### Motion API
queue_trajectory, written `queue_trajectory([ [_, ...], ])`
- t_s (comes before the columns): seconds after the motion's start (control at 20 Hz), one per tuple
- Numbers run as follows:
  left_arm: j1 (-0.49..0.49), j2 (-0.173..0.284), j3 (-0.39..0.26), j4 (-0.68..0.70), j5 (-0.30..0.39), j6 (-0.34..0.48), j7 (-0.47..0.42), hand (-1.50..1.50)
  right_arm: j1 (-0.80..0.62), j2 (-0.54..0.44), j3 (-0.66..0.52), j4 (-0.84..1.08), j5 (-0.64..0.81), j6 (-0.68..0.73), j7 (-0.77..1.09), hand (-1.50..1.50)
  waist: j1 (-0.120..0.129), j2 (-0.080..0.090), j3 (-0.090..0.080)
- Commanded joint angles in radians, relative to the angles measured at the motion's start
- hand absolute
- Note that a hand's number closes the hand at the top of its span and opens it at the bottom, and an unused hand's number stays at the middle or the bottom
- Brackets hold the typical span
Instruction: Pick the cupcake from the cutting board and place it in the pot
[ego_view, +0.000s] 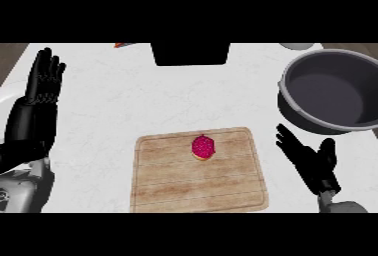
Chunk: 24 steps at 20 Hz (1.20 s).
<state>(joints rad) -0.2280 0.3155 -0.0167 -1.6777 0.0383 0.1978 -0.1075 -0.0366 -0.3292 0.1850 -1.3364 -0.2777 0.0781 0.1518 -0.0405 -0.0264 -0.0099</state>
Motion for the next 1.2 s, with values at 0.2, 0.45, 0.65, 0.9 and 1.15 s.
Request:
queue_trajectory([
  [0.2, -0.021, -0.072, -0.046, 0.042, 0.058, -0.027, 0.039, 0.0, -0.371, 0.124, 0.119, -0.139, -0.183, 0.376, -0.082, 1.5, 0.196, 0.048, 0.019],
  [0.45, -0.027, -0.109, -0.061, 0.08, 0.102, -0.043, 0.087, 0.0, -0.59, -0.054, 0.074, -0.114, -0.002, 0.52, -0.301, -1.5, 0.186, 0.07, 0.016],
  [0.65, -0.063, -0.116, -0.044, 0.093, 0.123, -0.037, 0.118, 0.0, -0.649, -0.099, 0.07, -0.101, 0.005, 0.71, -0.532, -1.5, 0.161, 0.074, 0.019],
  [0.9, -0.084, -0.101, -0.025, 0.117, 0.137, -0.048, 0.139, 0.0, -0.759, -0.183, 0.06, -0.034, 0.149, 0.809, -0.738, -1.5, 0.152, 0.072, 0.016],
  [1.15, -0.106, -0.103, -0.021, 0.121, 0.126, -0.029, 0.16, 0.0, -0.813, -0.232, 0.211, -0.046, 0.37, 0.746, -0.824, -1.5, 0.144, 0.062, 0.015],
])
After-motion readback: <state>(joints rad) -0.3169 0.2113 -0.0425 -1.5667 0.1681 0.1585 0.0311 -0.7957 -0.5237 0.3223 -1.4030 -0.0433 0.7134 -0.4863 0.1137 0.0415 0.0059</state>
